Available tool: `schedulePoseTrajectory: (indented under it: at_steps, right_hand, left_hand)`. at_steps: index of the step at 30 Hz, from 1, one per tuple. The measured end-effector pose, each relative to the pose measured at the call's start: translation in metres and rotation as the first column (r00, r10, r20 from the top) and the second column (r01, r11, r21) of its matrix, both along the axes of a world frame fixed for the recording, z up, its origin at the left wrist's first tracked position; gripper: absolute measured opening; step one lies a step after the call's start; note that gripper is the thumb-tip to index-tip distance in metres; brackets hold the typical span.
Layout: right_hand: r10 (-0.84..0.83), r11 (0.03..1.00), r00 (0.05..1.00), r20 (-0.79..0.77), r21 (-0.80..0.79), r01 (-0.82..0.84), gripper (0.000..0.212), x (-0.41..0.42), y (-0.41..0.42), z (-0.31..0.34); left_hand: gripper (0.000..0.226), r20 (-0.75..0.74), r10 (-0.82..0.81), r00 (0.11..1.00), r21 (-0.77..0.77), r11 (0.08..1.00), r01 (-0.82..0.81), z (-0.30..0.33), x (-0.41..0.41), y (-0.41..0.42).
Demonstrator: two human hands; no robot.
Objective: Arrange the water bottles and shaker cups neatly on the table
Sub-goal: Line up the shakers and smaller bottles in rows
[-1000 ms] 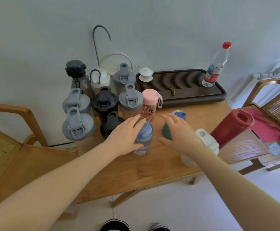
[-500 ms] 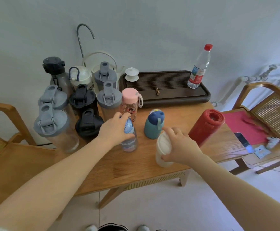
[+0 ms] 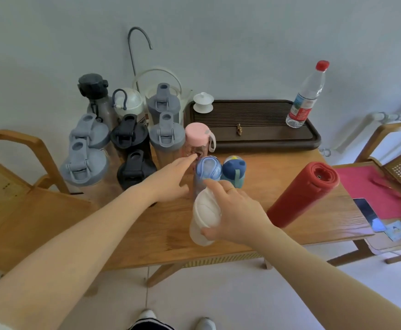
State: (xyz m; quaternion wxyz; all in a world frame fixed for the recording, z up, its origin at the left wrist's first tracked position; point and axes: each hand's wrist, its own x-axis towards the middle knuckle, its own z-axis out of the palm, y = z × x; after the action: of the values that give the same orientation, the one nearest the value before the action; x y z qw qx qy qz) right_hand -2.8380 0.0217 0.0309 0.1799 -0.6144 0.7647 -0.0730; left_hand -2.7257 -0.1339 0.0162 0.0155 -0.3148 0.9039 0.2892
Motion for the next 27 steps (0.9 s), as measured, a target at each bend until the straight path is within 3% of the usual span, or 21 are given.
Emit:
schedulePoseTrajectory:
  at_steps: [4,11,13,15,16,18,20,22,27]
  right_hand:
    - [0.039,0.998,0.998,-0.046,-0.041,-0.041,0.093,0.044,-0.04,-0.012]
    - [-0.11,0.994,0.976,-0.185,-0.026,0.107,0.099,0.073,-0.085,-0.023]
    - [-0.115,0.986,0.981,-0.157,-0.138,0.093,0.083,0.059,-0.085,-0.013]
    - [-0.165,0.942,0.976,-0.143,-0.316,0.113,0.052,0.036,-0.086,-0.004]
    - [-0.19,0.936,0.969,-0.157,-0.328,0.131,0.044,0.022,-0.087,-0.002]
    - [-0.192,0.972,0.967,-0.167,-0.169,0.164,0.052,0.0,-0.089,-0.006]
    - [-0.199,0.98,0.977,-0.075,0.015,0.2,0.071,-0.01,-0.091,-0.012]
    - [-0.236,0.971,0.971,-0.022,0.033,0.237,0.076,-0.01,-0.092,-0.017]
    - [-0.237,0.97,0.963,-0.126,0.016,0.241,0.067,-0.003,-0.089,-0.02]
  left_hand:
    - [0.065,-0.06,0.074,0.995,-0.104,0.991,-0.08,0.014,0.047,-0.008]
    - [0.064,-0.001,-0.1,0.995,-0.22,0.971,0.098,0.009,0.083,-0.008]
    - [0.065,-0.009,-0.154,0.988,-0.236,0.96,0.148,0.004,0.085,-0.008]
    - [0.071,-0.016,-0.198,0.98,-0.263,0.947,0.186,-0.002,0.083,-0.007]
    - [0.078,-0.006,-0.213,0.977,-0.276,0.939,0.204,-0.005,0.081,-0.008]
    - [0.094,0.075,-0.219,0.973,-0.308,0.923,0.231,-0.01,0.073,-0.007]
    - [0.102,0.157,-0.201,0.967,-0.37,0.896,0.247,-0.015,0.062,-0.005]
    - [0.102,0.178,-0.189,0.966,-0.455,0.854,0.251,-0.02,0.053,-0.003]
    - [0.092,0.191,-0.16,0.968,-0.61,0.753,0.245,-0.031,0.039,-0.011]
